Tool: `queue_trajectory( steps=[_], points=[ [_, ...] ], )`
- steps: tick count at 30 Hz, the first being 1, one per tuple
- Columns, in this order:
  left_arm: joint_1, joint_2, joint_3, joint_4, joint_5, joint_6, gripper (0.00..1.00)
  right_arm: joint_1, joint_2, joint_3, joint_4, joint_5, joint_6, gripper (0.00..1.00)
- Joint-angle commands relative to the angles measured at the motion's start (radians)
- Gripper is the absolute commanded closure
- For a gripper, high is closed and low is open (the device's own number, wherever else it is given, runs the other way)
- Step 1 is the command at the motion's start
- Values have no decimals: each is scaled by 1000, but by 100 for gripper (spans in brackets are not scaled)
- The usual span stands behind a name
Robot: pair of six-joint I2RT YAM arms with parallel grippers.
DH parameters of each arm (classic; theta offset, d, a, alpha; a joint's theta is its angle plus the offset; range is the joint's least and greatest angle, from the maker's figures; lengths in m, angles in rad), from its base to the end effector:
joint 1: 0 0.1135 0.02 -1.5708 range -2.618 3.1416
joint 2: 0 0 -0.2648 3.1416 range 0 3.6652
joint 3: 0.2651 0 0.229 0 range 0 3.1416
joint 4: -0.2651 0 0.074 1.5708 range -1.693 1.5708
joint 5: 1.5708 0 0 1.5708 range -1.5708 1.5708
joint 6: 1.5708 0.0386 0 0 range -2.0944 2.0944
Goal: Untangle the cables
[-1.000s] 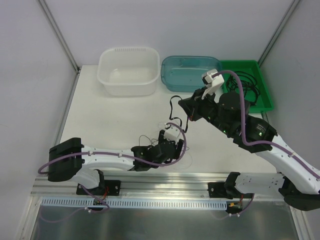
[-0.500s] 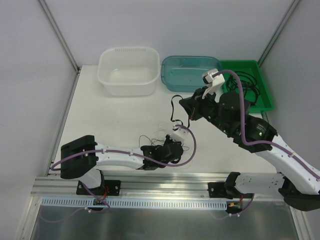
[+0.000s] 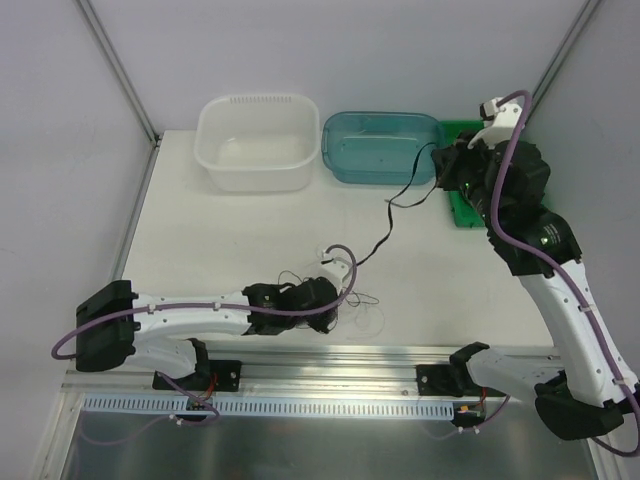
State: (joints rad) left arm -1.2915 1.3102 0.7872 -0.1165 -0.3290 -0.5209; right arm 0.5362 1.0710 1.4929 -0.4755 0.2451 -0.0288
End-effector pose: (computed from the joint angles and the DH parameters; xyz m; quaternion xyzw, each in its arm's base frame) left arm 0.0842 -0.2483 0.2450 0.2632 0.8445 -0.2584 0.3884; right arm 0.1608 0.0846 0.4852 -0.1200 0.7152 0.0855 0.6832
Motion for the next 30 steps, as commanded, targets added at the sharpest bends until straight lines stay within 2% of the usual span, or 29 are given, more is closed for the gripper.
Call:
queue_trajectory(
  steps=[1,5,11,14,19,22,26,27,29,30],
  points=[
    [67,-29,-42,-173,229,-129,100,-102,1,90,48,-38,-26,99],
    [153,-60,-57,-251,358,-154,100,-202,10,124,58,-87,-3,99],
    [266,-107,-97,-374,357,-180,100,-274,17,152,40,-136,4,99],
    [322,-121,-95,-432,335,-176,100,-285,1,104,41,-158,13,99],
    [366,-127,-74,-476,335,-150,100,-289,-29,-74,17,-178,15,99],
    [376,-129,-51,-480,334,-139,92,-288,-39,-222,-11,-191,26,99],
    [388,-146,-8,-494,334,-122,72,-288,-10,-405,3,-236,66,99],
    [394,-150,6,-497,335,-117,68,-286,6,-434,0,-288,67,99],
    [425,-164,43,-499,347,-91,59,-282,76,-490,-6,-309,66,99],
    [438,-167,56,-502,354,-81,50,-271,108,-500,-9,-313,64,99]
  ],
)
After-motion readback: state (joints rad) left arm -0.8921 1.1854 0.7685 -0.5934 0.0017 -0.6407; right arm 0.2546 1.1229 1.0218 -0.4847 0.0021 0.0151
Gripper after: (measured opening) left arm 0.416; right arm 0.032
